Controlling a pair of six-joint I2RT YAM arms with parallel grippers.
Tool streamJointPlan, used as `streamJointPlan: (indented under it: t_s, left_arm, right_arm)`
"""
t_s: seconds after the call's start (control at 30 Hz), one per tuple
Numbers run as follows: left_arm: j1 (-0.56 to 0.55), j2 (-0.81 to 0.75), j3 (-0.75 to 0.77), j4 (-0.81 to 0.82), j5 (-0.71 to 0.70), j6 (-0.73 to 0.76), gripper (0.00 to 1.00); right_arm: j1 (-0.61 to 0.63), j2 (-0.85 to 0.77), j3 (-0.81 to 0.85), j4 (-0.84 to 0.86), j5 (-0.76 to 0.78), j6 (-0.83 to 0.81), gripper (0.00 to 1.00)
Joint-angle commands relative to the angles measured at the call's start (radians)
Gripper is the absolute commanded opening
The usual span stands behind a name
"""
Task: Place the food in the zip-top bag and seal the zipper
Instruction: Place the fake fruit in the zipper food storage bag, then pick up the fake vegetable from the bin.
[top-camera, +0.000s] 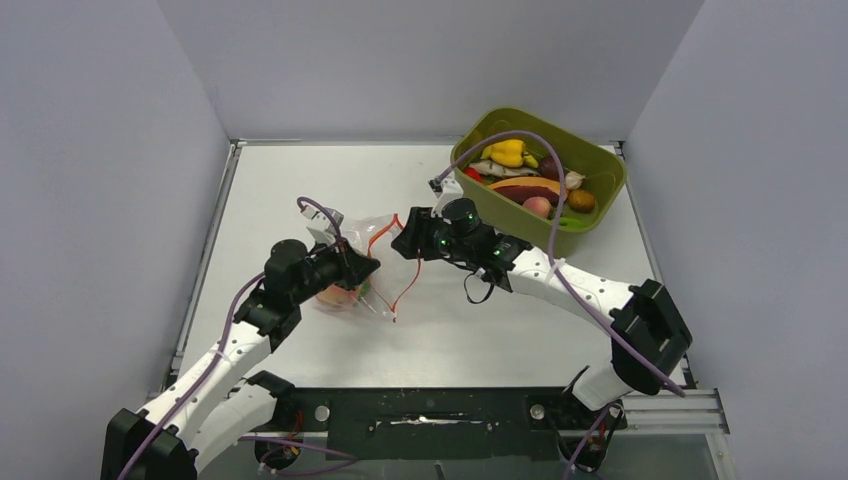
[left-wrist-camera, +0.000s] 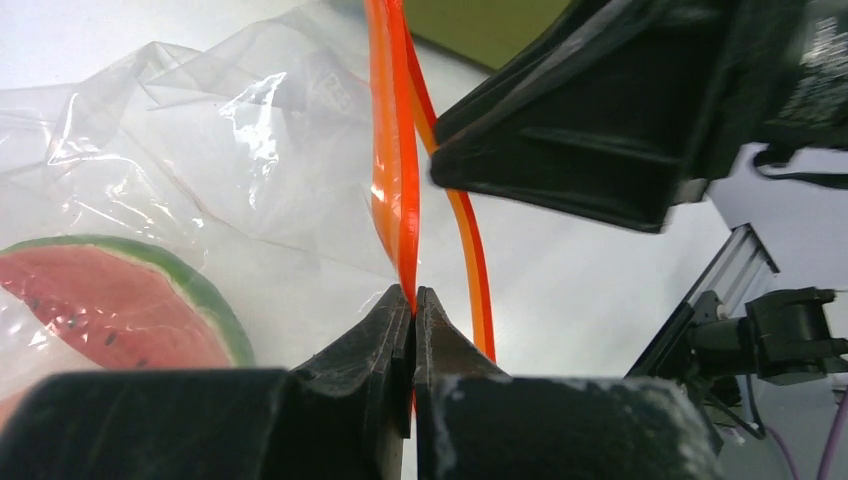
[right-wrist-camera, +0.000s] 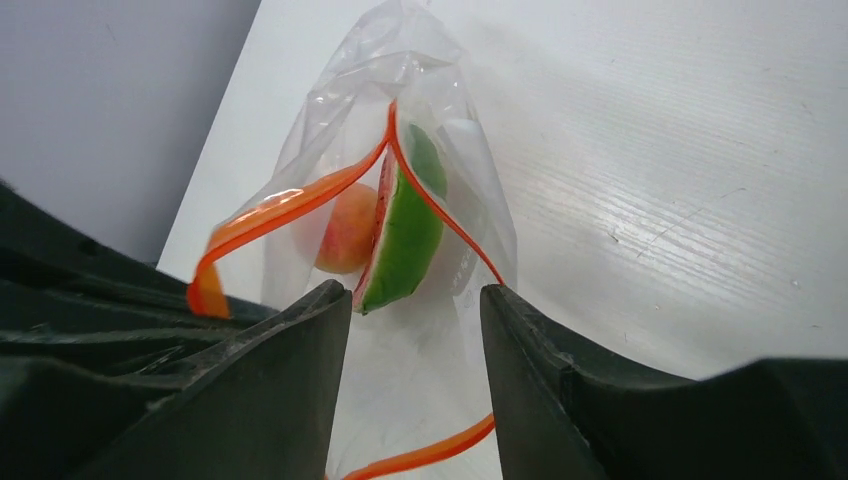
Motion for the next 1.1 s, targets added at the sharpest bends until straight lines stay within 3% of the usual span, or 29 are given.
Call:
streamJointPlan:
  t_s: [0.0, 0.17, 0.33, 0.5, 0.83, 1.07]
  left_arm:
    - [-0.003, -0.013, 0.044, -0.054, -0.040, 0.072, 0.00]
    - [-0.003, -0.020, 0.075, -0.129, -0.041, 0.166, 0.00]
    - [-0.003, -0.017, 0.110, -0.186, -0.062, 0.255, 0.00]
    - [-0.003, -0.014, 0.121, -0.186, 0.006, 0.324, 0.00]
    - [-0.004, -0.059, 0.079, -0.174, 0.048, 0.353, 0.00]
    - [-0.005, -0.069, 0.072, -0.161, 0.075, 0.322, 0.00]
  right_arm:
    - [0.007, -0.099, 0.050, -0.027, 0.006, -0.029, 0.52]
    - [0.007, -0.125, 0.093, -0.108, -0.029, -0.111, 0.58]
    - [-0.008, -0.137, 0.190, -0.220, 0.007, -0.214, 0.64]
    - [-0.025, -0.147, 0.243, -0.302, 0.080, -0.315, 0.73]
    - [-0.209, -0.097, 0.386, -0.486, 0.247, -0.404, 0.99]
    - [-0.293, -0.025, 0.441, -0.517, 0.429, -0.496, 0.98]
